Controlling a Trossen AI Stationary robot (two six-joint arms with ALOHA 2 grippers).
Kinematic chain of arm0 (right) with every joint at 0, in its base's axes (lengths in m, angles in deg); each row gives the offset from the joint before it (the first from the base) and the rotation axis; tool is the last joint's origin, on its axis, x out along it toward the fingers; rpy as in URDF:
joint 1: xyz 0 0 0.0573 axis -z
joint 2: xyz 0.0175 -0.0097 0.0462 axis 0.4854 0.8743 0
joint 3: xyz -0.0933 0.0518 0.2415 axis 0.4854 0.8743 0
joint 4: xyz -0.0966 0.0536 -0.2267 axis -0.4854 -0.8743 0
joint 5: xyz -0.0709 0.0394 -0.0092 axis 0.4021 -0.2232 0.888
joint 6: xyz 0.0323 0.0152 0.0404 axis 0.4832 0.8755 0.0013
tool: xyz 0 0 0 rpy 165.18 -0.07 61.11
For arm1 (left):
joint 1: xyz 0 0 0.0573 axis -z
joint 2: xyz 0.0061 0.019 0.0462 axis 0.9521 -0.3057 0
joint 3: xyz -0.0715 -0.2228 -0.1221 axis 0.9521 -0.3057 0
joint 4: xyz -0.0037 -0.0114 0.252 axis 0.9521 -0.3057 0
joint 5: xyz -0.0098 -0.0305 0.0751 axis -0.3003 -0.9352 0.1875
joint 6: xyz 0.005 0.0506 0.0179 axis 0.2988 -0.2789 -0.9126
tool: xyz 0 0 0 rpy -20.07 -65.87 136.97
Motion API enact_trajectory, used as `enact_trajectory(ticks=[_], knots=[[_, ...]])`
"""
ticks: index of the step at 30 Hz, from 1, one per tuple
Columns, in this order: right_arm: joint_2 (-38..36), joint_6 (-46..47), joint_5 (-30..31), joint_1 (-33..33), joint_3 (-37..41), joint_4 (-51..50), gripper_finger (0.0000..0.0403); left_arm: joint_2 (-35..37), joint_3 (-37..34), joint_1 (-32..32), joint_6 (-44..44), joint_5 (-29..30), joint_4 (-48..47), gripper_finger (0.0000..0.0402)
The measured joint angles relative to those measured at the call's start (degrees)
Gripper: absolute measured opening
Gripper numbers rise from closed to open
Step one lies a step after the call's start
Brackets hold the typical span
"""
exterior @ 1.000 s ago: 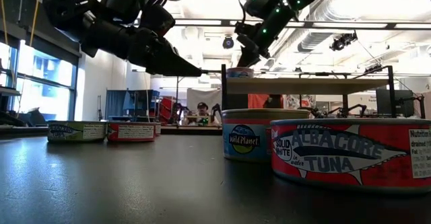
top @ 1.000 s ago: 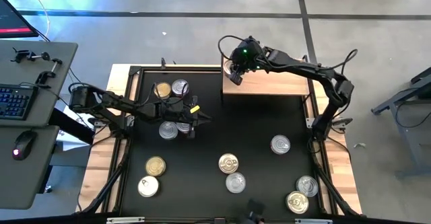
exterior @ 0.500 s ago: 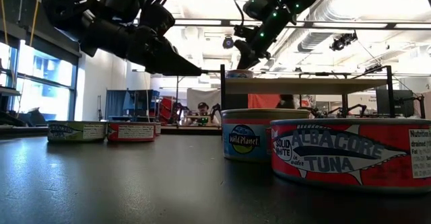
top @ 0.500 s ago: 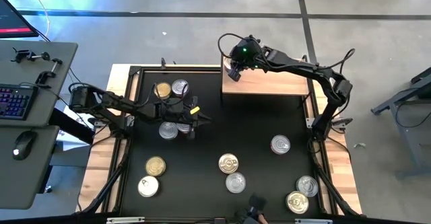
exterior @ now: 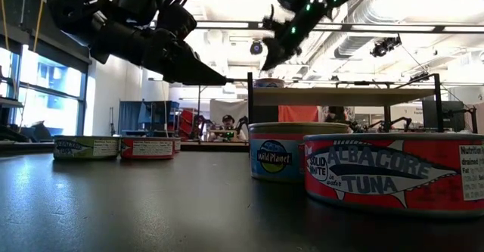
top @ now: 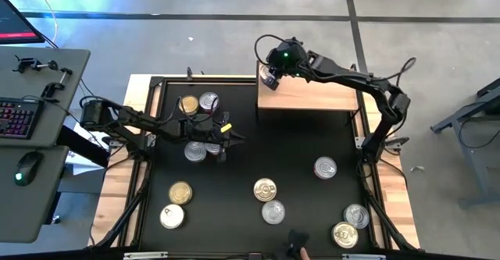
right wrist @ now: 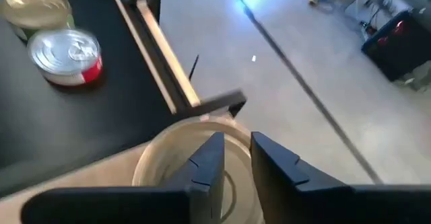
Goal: Stack canned seafood by type on shelf
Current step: Put the blue tuna can on the shelf, then put the red tuna can on the shelf
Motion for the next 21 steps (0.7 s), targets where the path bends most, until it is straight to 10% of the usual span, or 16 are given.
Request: enact_trajectory(ticks=[11, 21], knots=[[-14.44, 9.11, -0.15, -20.61, 10.86, -14.35, 0.0043, 0.0, 0.0, 3.21, -0.02, 0.04, 0.02, 0.0053], [-22.88, 50.64, 1.04, -47.82, 31.73, -18.08, 0.0001, 0.0, 0.0, 11.09, 3.99, 1.83, 0.97, 0.0053]])
